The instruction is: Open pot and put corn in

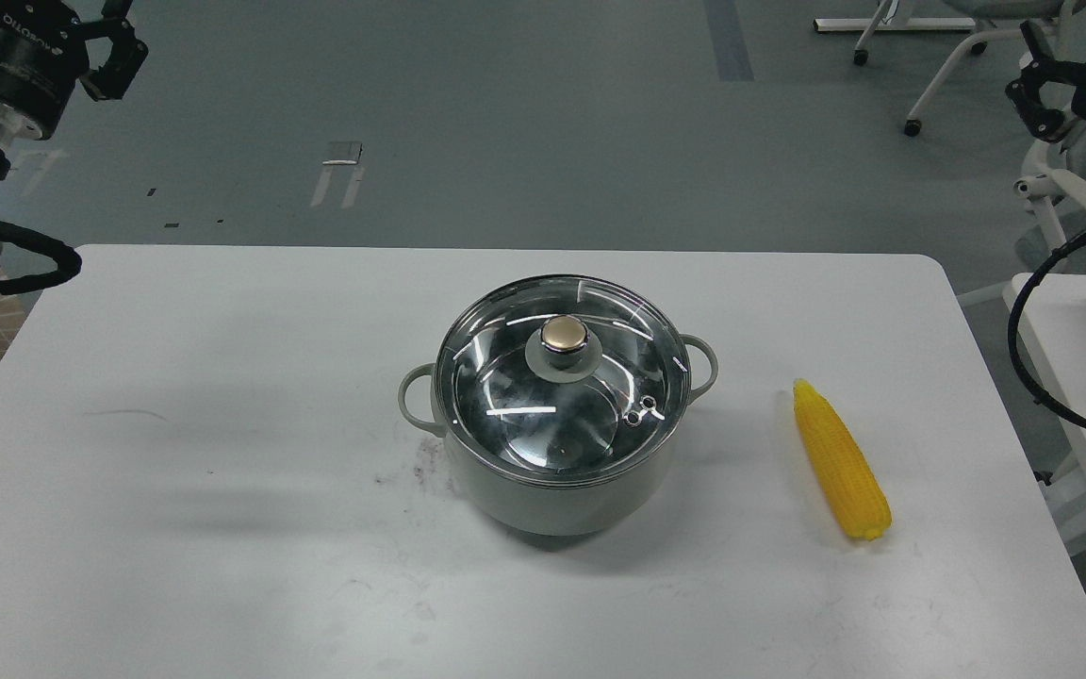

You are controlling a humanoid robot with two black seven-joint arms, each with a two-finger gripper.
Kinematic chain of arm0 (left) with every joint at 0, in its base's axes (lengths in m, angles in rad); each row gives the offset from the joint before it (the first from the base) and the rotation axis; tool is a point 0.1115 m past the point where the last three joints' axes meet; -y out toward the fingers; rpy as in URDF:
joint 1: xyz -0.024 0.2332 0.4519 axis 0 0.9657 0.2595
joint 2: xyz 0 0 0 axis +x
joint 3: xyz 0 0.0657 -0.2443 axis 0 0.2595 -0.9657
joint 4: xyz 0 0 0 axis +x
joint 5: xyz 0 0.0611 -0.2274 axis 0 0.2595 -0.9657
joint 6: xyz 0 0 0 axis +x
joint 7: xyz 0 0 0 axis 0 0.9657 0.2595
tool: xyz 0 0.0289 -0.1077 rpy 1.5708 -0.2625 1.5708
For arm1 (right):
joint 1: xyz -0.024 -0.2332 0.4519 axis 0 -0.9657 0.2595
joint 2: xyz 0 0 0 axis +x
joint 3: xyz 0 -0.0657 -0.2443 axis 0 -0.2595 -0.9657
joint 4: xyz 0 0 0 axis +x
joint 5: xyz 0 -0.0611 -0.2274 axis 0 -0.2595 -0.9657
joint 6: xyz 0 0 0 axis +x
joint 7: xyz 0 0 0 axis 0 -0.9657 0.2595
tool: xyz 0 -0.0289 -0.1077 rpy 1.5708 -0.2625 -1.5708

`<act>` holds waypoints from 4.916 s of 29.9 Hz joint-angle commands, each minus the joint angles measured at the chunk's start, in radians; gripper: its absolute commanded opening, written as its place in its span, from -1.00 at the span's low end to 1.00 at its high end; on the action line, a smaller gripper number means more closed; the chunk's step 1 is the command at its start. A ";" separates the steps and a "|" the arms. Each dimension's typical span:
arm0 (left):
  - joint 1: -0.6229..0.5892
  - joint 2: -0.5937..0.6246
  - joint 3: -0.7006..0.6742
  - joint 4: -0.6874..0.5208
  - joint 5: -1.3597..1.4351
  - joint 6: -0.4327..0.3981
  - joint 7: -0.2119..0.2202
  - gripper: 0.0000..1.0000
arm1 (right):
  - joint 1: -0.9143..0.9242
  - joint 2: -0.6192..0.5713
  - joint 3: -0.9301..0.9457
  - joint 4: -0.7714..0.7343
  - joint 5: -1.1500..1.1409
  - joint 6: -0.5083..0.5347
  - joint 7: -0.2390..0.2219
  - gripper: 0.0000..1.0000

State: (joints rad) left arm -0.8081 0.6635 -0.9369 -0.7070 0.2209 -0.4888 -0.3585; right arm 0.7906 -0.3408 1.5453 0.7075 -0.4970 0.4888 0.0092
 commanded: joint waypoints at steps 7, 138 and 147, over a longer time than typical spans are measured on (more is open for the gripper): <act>-0.016 0.008 0.087 0.000 -0.001 0.000 0.001 0.95 | 0.002 0.002 -0.020 0.003 0.000 0.000 0.000 1.00; 0.369 0.412 0.428 -0.356 1.491 0.628 -0.130 -0.39 | -0.096 -0.132 -0.047 0.142 -0.017 0.000 0.008 1.00; 0.435 0.279 0.484 -0.188 1.491 0.736 -0.130 -0.39 | -0.103 -0.136 -0.047 0.150 -0.015 0.000 0.008 1.00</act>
State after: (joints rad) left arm -0.3814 0.9887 -0.4929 -0.9506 1.7119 0.1974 -0.4887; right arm 0.6896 -0.4767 1.4987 0.8543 -0.5126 0.4887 0.0167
